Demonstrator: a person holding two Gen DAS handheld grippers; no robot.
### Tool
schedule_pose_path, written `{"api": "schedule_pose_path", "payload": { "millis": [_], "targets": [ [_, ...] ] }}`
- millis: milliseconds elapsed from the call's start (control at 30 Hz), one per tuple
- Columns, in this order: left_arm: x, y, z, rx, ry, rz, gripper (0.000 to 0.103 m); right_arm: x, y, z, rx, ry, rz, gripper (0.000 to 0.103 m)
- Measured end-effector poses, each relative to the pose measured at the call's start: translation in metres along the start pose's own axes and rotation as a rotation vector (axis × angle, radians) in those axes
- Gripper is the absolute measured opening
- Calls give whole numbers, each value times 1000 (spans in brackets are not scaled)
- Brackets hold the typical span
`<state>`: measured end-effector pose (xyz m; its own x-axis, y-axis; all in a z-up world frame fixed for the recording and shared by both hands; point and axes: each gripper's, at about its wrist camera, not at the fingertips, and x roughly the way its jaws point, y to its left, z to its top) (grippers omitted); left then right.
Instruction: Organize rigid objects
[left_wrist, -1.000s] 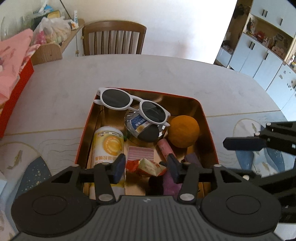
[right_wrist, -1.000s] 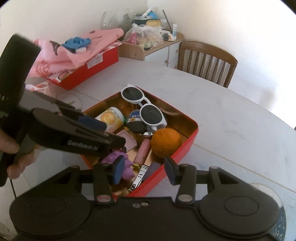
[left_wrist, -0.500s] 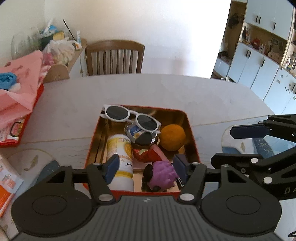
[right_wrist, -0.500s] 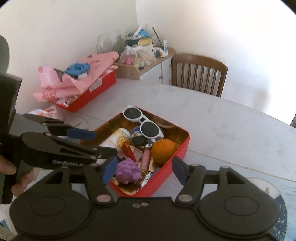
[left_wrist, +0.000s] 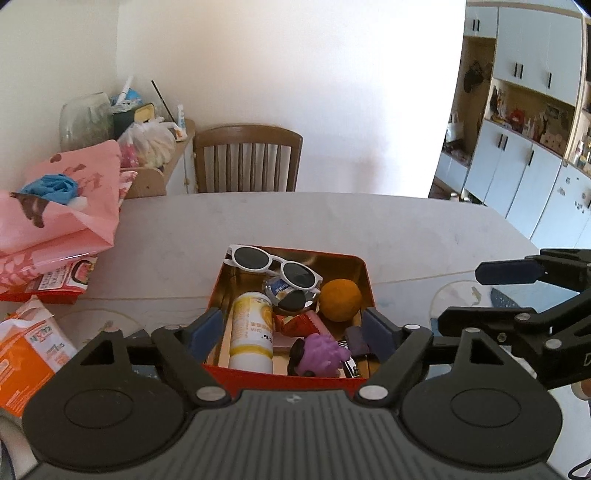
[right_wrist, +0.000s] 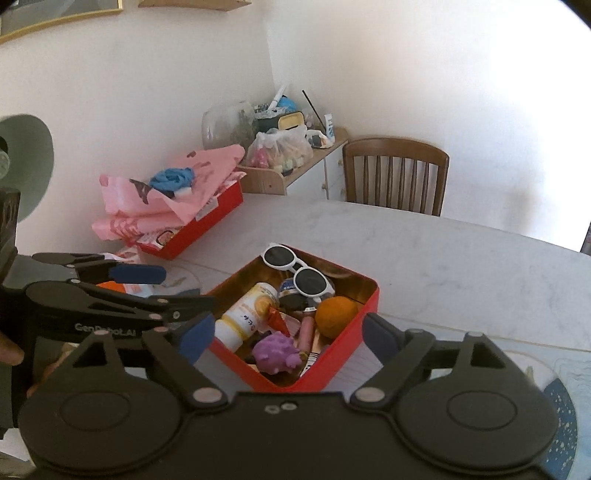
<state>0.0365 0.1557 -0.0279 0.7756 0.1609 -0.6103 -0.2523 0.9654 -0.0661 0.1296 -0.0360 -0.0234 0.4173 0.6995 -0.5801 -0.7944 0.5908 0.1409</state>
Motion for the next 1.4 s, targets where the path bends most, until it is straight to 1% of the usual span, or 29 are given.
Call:
{"api": "schedule_pose_path", "payload": {
  "millis": [67, 167, 233, 300, 367, 600, 833, 900, 1067, 1333, 1400],
  "targets": [
    [-4, 0, -1, -5, 0, 13, 83, -5, 1, -2, -4, -13, -2, 95],
    [-9, 0, -4, -17, 4, 24, 85, -10, 2, -5, -5, -26, 4, 98],
    [-12, 0, -5, -32, 4, 27, 89, -13, 4, -6, -7, -33, 10, 100],
    [-15, 0, -6, -33, -3, 32, 98, -17, 5, -7, -13, -46, 0, 103],
    [-20, 0, -7, -40, -15, 32, 101, -19, 6, -9, -13, -49, -5, 103],
    [-30, -6, -9, -38, -25, 41, 102, -28, 5, -15, 21, -70, -15, 103],
    [-38, -16, -13, -28, -28, 51, 102, -36, 9, -20, 16, -75, -31, 103],
    [-38, -18, -14, -23, -26, 44, 102, -38, 10, -21, 9, -79, -42, 103],
    [-37, -21, -15, -24, -23, 42, 102, -41, 6, -23, 37, -89, -56, 103],
    [-33, -24, -15, -25, -22, 51, 102, -41, -5, -24, 61, -92, -67, 103],
    [-31, -26, -14, -25, -25, 65, 102, -41, -8, -24, 68, -91, -72, 103]
  ]
}}
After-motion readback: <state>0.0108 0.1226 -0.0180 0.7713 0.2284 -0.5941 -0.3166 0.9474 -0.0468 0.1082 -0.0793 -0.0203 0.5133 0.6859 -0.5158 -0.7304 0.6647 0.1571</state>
